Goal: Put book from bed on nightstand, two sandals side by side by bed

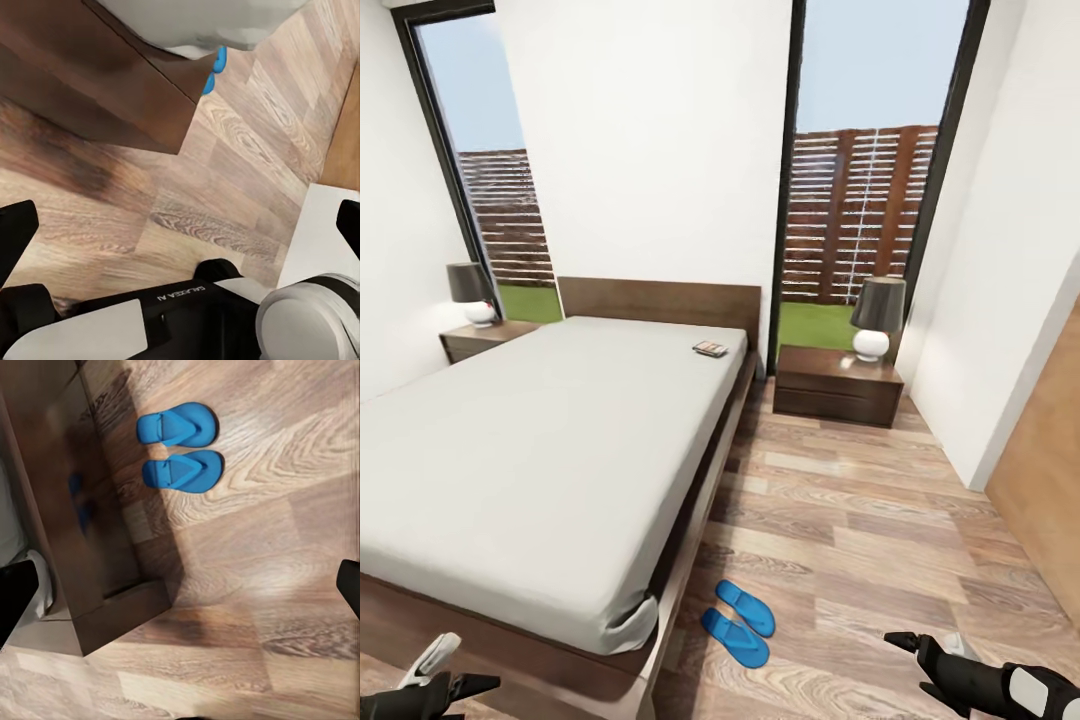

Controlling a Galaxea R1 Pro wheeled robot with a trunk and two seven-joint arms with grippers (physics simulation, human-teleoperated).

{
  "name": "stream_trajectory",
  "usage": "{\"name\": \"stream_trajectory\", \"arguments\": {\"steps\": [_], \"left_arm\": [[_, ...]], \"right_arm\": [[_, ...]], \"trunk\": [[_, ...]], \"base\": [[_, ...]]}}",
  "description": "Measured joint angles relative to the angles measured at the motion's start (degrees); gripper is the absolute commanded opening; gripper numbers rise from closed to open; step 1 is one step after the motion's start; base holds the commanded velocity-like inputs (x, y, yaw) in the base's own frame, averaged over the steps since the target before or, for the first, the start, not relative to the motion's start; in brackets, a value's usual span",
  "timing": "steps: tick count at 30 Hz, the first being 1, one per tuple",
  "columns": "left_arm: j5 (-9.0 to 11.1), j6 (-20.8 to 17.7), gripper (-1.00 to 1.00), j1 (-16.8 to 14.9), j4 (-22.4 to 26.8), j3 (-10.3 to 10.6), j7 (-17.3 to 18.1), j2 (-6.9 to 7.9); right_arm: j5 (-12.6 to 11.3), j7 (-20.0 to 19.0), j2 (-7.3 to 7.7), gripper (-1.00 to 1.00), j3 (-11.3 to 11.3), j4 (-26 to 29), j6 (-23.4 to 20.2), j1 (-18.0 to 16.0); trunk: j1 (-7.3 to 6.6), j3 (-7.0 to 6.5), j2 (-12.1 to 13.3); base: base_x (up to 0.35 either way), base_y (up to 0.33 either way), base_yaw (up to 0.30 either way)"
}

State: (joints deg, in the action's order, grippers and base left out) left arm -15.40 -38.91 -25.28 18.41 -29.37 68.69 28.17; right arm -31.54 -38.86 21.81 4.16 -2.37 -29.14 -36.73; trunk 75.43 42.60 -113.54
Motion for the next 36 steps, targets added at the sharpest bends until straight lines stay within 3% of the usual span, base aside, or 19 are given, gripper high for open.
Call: {"name": "stream_trajectory", "arguments": {"steps": [19, 36], "left_arm": [[0.01, -0.11, 1.00, 0.00, -0.01, 0.05, -0.01, -0.80], [0.01, -0.12, 1.00, 0.02, 0.00, 0.05, 0.00, -0.80]], "right_arm": [[0.01, -0.01, 0.06, 1.00, 0.01, -0.01, 0.00, -0.01], [0.02, -0.08, 0.06, 1.00, 0.01, -0.02, 0.01, -0.02]], "trunk": [[0.02, 0.00, 0.00], [0.02, 0.00, 0.00]], "base": [[-0.062, -0.049, -0.228], [-0.220, -0.183, -0.038]]}}
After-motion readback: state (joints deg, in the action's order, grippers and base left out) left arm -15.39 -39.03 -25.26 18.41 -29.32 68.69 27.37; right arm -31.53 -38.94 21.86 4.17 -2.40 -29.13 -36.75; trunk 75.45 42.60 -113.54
